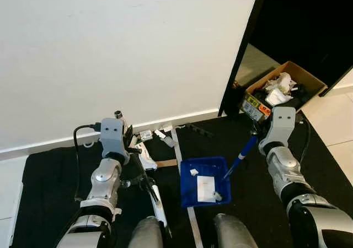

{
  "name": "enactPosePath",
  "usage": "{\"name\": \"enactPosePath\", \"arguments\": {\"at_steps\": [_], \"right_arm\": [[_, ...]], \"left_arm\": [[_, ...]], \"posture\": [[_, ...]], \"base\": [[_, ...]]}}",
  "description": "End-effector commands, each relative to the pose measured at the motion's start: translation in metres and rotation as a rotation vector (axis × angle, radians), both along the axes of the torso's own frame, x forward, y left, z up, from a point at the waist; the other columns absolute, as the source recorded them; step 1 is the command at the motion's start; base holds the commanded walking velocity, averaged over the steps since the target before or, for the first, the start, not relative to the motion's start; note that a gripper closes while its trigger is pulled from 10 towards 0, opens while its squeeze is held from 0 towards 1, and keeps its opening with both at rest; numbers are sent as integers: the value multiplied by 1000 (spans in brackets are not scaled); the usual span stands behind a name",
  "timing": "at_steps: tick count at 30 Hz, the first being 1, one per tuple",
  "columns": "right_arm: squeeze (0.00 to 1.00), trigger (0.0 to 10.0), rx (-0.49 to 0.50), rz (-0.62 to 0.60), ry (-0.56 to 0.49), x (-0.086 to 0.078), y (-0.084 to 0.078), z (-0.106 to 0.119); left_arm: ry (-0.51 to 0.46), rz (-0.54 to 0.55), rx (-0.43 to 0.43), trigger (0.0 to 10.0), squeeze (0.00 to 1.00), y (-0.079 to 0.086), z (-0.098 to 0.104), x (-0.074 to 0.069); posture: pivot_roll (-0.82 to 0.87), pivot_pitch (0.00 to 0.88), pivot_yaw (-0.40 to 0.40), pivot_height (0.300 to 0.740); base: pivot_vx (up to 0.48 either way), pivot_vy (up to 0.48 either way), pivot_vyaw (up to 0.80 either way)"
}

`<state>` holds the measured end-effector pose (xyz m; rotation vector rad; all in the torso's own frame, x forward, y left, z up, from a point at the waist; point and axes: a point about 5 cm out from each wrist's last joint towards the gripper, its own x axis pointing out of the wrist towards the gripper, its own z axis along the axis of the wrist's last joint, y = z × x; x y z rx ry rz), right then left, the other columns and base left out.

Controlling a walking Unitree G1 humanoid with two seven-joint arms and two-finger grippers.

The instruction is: Sweep floor

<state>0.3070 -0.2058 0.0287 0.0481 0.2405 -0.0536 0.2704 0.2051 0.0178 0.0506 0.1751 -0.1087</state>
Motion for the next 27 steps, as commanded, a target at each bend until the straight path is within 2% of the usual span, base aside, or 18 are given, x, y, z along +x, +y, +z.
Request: {"name": "enactPosePath", "arguments": {"at_steps": [1, 3, 4, 6, 10, 12, 15, 19, 27], "right_arm": [[0, 10000, 1, -8, -59, 9, -5, 15], [0, 10000, -2, -6, -78, 13, -6, 20], [0, 10000, -42, 25, -100, 19, -6, 28], [0, 10000, -76, 54, -102, 21, -5, 31], [0, 10000, -123, 95, -85, 21, -5, 30], [0, 10000, -147, 131, -39, 18, -5, 23], [0, 10000, -189, 155, -13, 14, -7, 19], [0, 10000, -172, 139, -14, 13, -11, 18], [0, 10000, -156, 139, -14, 11, -8, 16]], "left_arm": [[27, -13, -10, 10000, 0, -4, -6, -5], [27, -14, -8, 10000, 0, -3, -6, -5], [25, -22, 0, 10000, 0, -2, -5, -4], [20, -25, 5, 10000, 0, 0, -3, -3], [9, -37, 23, 10000, 0, 2, 1, 0], [-4, -69, 49, 10000, 0, 2, 6, 3], [-24, -98, 42, 10000, 0, 0, 12, 6], [-43, -139, 80, 10000, 0, 3, 18, 6], [-55, -70, 63, 10000, 0, 13, 22, 10]], "posture": [[60, 27, -4, 740], [61, 27, -1, 740], [61, 26, 2, 740], [64, 28, 0, 740], [64, 32, -6, 740], [68, 32, -11, 740], [72, 36, -19, 740], [63, 38, -20, 740], [65, 35, -16, 740]], "base": [[0, 0, 0], [0, 0, 0], [0, 0, 0], [0, 0, 0], [0, 0, 0], [0, 0, 0], [0, 0, 0], [0, 0, 0], [0, 0, 0]]}}
